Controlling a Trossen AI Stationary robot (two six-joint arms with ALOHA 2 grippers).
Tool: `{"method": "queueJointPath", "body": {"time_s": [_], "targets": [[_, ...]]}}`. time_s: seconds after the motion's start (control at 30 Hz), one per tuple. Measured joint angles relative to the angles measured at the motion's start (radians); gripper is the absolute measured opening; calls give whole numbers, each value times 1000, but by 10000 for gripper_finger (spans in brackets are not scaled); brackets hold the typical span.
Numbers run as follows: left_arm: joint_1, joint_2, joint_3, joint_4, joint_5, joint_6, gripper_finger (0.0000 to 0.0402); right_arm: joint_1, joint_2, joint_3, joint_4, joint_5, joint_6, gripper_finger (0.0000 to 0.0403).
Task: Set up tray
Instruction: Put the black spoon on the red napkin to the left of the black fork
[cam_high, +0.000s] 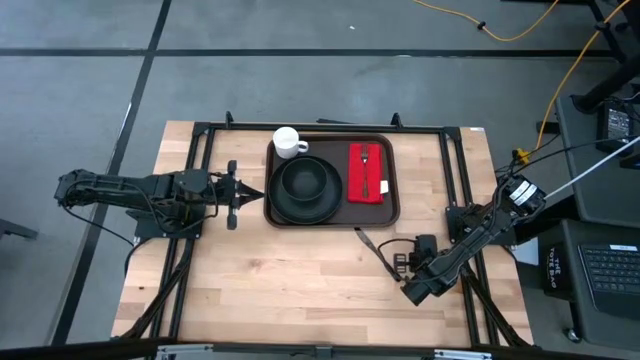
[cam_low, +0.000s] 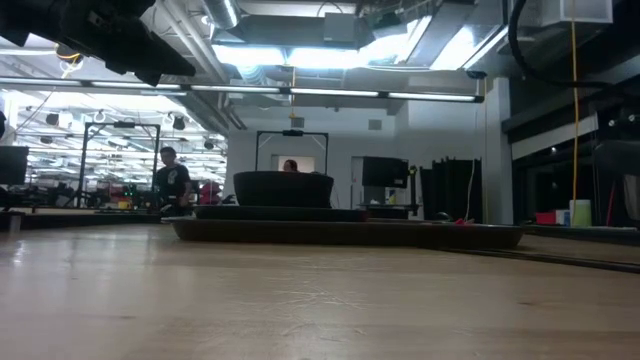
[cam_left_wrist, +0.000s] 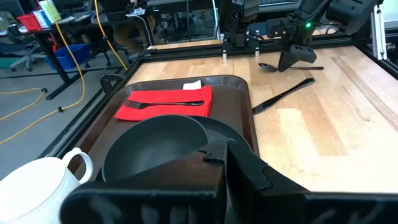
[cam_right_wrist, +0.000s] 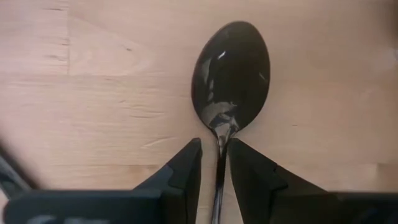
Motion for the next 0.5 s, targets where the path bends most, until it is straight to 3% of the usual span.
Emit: {"method": "queueJointPath", "body": {"time_s": [0.37,0.5], "targets": [[0,0,0,0,0,0,1,0,0,0,2,9,-7,89],[0,0,0,0,0,0,2,-1,0,1,1,10,-2,72]]}}
